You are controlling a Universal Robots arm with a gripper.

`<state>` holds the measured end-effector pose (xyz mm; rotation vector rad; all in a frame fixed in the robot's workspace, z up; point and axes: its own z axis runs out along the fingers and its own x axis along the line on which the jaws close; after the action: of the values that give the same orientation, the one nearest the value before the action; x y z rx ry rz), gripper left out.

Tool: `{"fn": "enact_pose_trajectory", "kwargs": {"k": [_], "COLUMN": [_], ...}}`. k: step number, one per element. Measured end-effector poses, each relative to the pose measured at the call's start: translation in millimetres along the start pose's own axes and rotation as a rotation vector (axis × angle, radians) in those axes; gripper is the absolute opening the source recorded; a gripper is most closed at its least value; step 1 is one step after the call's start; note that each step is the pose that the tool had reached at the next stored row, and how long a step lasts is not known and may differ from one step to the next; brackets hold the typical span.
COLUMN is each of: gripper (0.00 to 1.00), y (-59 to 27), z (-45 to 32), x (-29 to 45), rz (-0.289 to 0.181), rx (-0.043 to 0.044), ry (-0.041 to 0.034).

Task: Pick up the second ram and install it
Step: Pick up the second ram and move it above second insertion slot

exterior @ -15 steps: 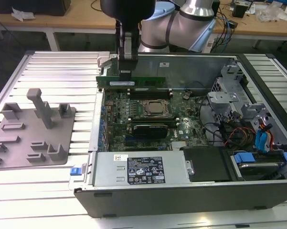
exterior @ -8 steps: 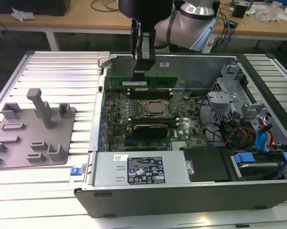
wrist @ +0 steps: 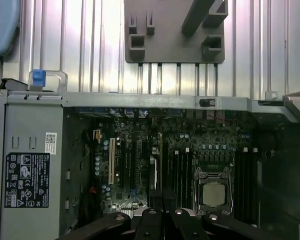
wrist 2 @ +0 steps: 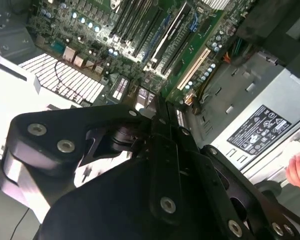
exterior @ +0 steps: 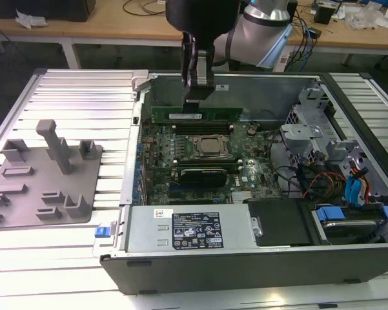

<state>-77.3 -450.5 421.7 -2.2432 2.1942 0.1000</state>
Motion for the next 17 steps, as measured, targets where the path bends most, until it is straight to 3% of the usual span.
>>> {"fn": "enact_pose_trajectory", "kwargs": {"k": [17], "gripper": [0.09], "y": [-45.4], "z": [16.6], "x": [0.5], "rz": [0.0], "rx": [-0.0004], "ry": [0.0002]}}
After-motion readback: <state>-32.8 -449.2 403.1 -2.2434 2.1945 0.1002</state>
